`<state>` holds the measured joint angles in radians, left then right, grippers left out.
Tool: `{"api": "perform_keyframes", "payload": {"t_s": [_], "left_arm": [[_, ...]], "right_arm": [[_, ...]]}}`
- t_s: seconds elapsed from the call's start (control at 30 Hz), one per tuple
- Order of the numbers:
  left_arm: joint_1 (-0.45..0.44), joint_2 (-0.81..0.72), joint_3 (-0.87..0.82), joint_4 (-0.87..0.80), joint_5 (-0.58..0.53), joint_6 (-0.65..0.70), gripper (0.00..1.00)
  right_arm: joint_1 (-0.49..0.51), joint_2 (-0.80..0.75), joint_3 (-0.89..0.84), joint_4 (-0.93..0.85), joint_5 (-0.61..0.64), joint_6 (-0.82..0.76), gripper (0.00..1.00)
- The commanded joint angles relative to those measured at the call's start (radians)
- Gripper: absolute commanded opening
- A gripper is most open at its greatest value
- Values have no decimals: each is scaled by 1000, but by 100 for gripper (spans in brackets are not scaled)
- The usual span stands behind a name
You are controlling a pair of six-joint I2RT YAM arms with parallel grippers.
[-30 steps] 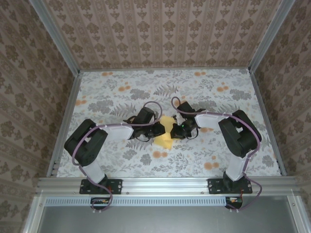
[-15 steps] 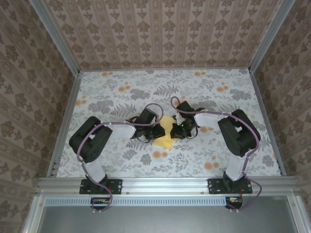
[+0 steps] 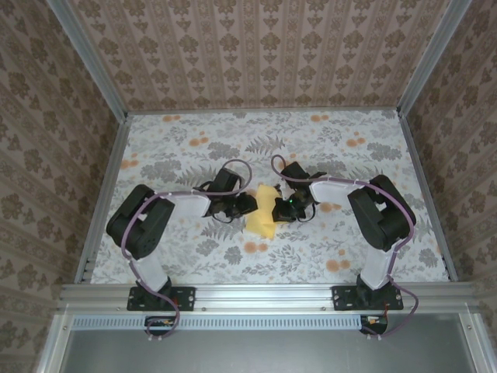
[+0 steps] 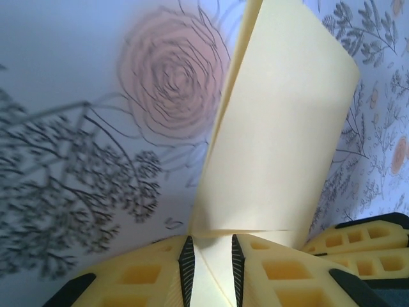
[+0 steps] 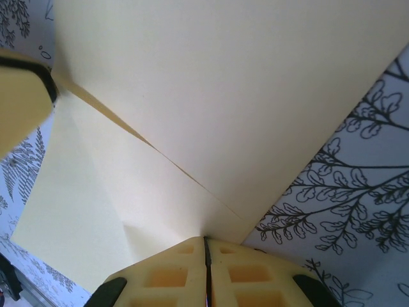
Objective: Fold a paper plane with a square sheet of paper (pick it up from the middle)
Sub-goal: Fold the triangle a second time at the center of the table.
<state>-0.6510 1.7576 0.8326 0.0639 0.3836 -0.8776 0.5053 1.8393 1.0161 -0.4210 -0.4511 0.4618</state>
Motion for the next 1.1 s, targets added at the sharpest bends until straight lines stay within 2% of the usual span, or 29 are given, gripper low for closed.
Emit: {"api": "perform_keyframes", "payload": {"t_s": [0.0, 0.23, 0.5, 0.73, 1.07], "left_arm": [[33, -31, 21, -74, -66, 79, 28], [-47, -117, 58, -110, -64, 140, 28], [-113, -14, 98, -96, -51, 96, 20], [-96, 63, 104, -102, -38, 47, 19], [-4, 31, 26, -109, -83, 62, 19]], "right_arm": [[-3, 89, -43, -87, 239, -23, 9], [-4, 85, -42, -87, 230, -21, 9], [-4, 90, -42, -81, 224, -20, 9], [-4, 97, -46, -76, 211, -24, 9], [-5, 120, -40, -90, 237, -24, 9]]}}
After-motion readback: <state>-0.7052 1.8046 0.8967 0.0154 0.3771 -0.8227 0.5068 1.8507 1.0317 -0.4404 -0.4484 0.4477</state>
